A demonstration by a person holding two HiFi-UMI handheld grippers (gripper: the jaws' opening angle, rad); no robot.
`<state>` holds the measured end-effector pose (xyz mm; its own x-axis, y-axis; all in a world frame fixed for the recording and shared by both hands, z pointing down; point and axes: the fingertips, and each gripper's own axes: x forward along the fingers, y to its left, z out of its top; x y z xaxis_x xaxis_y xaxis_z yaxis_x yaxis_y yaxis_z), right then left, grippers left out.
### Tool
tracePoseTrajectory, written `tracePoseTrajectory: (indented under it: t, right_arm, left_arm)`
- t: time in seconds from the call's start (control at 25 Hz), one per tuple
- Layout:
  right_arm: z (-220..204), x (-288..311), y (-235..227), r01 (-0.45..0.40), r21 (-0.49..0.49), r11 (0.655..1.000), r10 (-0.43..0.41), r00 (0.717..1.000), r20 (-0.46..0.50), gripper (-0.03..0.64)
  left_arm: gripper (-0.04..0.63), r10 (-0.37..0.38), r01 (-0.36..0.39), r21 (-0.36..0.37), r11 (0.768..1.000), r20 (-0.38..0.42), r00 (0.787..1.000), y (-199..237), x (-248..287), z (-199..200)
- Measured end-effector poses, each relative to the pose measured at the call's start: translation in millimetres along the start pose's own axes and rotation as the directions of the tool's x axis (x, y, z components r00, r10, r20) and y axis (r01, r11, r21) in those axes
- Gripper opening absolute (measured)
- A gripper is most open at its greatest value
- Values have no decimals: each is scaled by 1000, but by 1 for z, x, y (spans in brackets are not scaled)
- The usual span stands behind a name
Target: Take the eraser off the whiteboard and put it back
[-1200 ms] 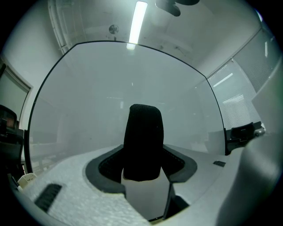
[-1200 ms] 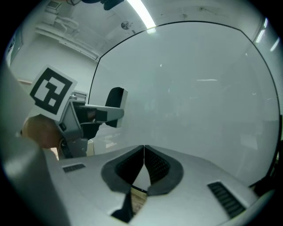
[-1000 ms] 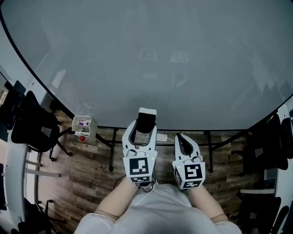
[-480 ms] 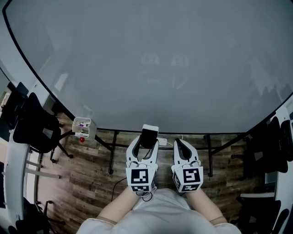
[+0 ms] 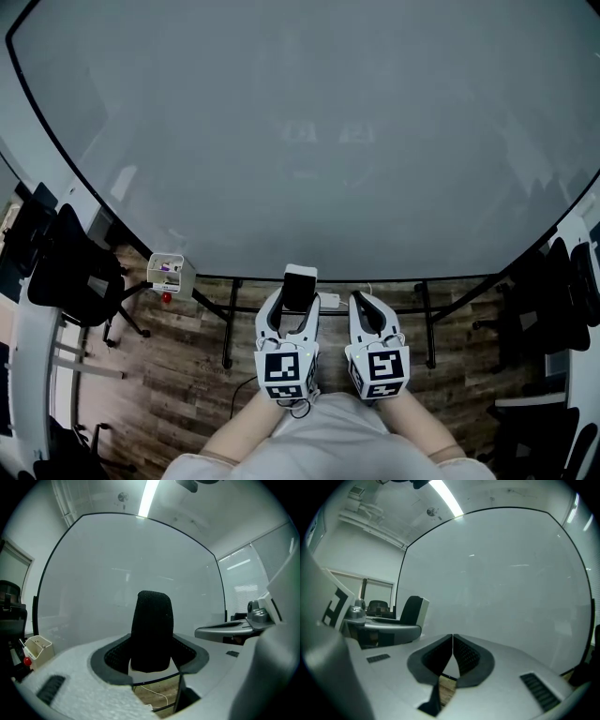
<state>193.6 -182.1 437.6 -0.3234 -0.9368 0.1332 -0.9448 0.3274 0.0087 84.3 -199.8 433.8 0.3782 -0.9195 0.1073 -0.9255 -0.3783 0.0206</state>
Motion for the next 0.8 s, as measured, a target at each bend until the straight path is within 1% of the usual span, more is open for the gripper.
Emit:
tracePoseTrajectory:
  t: [0.4,0.56,0.8]
  right_arm:
    - [4,2,6,-1,-3,1000,1,1000,5,28]
    - [8,3,4,8,-2,1000,-8,1000,10,28]
    - [16,10,0,17,-21,1000,-17,1000,10,28]
  left_arm:
    - [250,-15,15,-17,1000,7,1000,4,0,0]
    - [250,-12,12,-2,1000,20,1000,8,6,12]
    - [250,-1,1,3,1000,74,997,22,22,38]
